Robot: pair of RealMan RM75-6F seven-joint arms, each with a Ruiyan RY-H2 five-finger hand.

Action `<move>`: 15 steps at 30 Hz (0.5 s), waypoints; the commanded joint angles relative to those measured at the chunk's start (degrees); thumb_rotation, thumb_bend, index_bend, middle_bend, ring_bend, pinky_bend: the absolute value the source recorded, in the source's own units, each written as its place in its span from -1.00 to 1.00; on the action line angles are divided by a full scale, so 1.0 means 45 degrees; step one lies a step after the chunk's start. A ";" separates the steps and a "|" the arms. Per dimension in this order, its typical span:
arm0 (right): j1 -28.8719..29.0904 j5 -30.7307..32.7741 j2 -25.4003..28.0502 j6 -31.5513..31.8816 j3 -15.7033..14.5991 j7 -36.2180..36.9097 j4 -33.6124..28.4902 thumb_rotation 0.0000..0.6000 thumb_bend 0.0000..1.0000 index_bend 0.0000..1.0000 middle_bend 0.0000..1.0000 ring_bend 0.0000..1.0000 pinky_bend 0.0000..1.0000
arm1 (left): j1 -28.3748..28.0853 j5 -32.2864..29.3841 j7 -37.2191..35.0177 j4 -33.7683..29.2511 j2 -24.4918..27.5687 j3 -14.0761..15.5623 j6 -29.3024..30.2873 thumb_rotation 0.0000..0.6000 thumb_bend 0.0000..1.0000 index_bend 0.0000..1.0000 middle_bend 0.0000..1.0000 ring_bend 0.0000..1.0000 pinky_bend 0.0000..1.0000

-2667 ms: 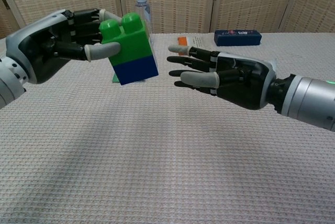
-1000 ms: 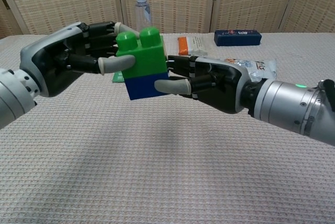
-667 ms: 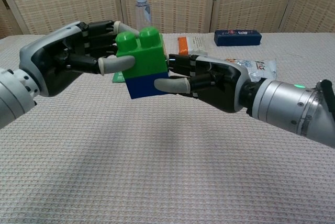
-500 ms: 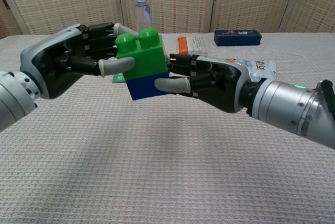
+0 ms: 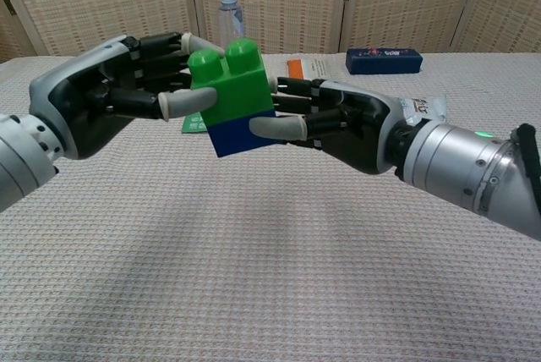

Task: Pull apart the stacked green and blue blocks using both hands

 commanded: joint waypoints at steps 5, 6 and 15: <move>-0.0104 0.0033 -0.0091 -0.0136 0.0081 -0.0195 0.0063 1.00 -0.28 0.58 -0.29 -0.28 -0.52 | 0.0055 0.0047 -0.0121 0.0111 -0.0217 -0.0052 0.0209 1.00 -0.18 0.62 0.81 -0.11 -0.80; -0.0115 0.0040 -0.0106 -0.0165 0.0102 -0.0218 0.0076 1.00 -0.28 0.58 -0.29 -0.28 -0.52 | 0.0069 0.0055 -0.0151 0.0126 -0.0250 -0.0056 0.0246 1.00 -0.18 0.63 0.82 -0.08 -0.76; -0.0222 0.0021 -0.0311 -0.0268 0.0202 -0.0359 0.0254 1.00 -0.28 0.62 -0.28 -0.27 -0.50 | 0.0128 -0.0018 -0.0011 0.0141 -0.0400 -0.0105 0.0380 1.00 -0.18 0.67 0.85 0.10 -0.52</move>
